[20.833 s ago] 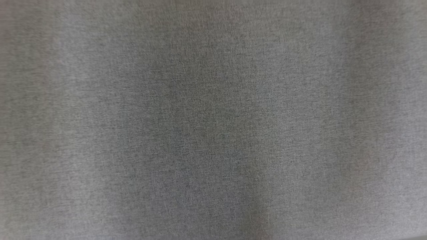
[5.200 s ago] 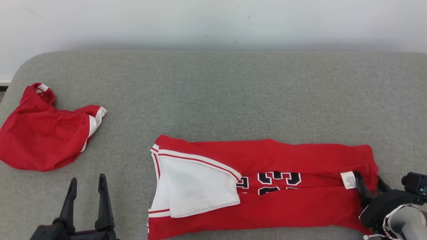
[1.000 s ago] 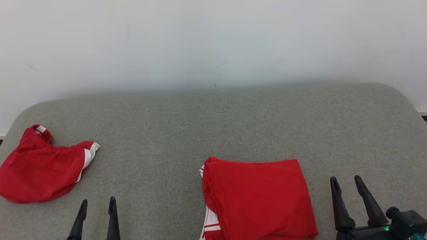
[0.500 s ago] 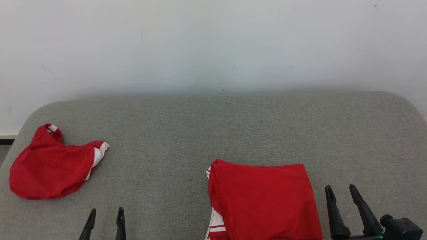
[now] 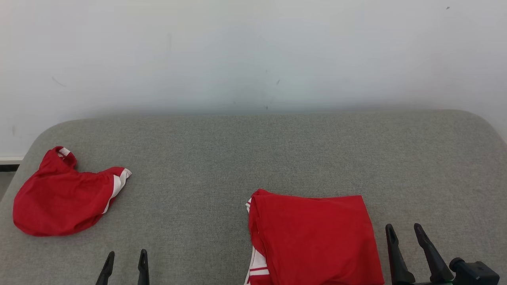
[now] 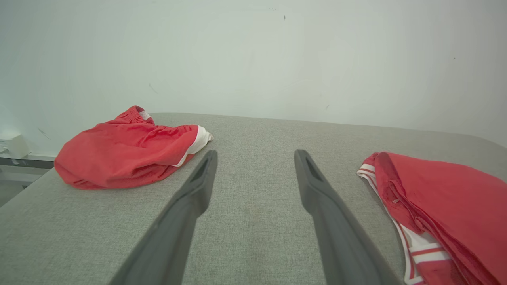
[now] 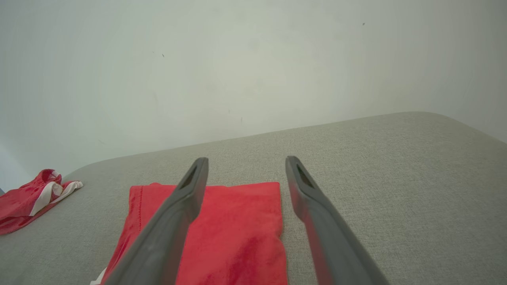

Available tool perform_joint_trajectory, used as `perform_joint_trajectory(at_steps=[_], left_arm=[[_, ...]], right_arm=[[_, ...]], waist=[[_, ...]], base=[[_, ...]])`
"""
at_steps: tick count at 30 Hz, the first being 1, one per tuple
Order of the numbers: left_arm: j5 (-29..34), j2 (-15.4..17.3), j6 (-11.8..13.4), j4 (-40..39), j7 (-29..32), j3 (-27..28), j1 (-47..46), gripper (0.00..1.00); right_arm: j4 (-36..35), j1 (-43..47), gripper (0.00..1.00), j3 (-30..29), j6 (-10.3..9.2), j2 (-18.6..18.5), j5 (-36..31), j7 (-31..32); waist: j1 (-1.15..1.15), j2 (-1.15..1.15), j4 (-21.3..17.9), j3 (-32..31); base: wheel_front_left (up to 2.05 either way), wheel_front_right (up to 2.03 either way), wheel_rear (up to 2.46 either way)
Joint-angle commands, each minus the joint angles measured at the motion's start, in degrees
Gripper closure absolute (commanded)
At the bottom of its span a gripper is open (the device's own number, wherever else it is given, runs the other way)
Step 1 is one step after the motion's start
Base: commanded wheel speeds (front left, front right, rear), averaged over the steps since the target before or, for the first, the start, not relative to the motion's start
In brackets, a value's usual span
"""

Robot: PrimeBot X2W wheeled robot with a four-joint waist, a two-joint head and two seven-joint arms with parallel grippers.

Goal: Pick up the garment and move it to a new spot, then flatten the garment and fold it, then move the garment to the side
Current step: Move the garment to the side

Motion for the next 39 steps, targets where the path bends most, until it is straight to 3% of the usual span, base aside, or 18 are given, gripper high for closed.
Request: perform_joint_trajectory(at_steps=[1,24,31,39], left_arm=[[-0.11,0.18,-0.21,-0.08,-0.2,0.08,0.27,0.0],[0.27,0.08,-0.38,0.25,-0.2,0.47,-0.13,0.0],[0.44,-0.04,-0.39,0.26,-0.2,0.44,-0.91,0.0],[0.65,-0.32,-0.37,0.19,-0.2,-0.47,-2.09,0.0]], right_arm=[[0.17,0.46,0.0,-0.07,0.03,0.18,-0.63,-0.25],[0.34,0.26,0.0,0.03,0.03,0.31,-0.59,0.06],[1.77,-4.25,0.0,1.84,0.03,-2.64,-1.24,1.94],[10.35,-13.15,0.0,2.92,0.03,-5.92,0.08,8.45]], waist=[[0.0,0.0,-0.02,0.02],[0.0,0.0,-0.07,0.67],[0.0,0.0,-0.02,1.33],[0.0,0.0,1.04,3.01]], base=[[0.0,0.0,0.0],[0.0,0.0,0.0],[0.0,0.0,0.0],[0.0,0.0,0.0]])
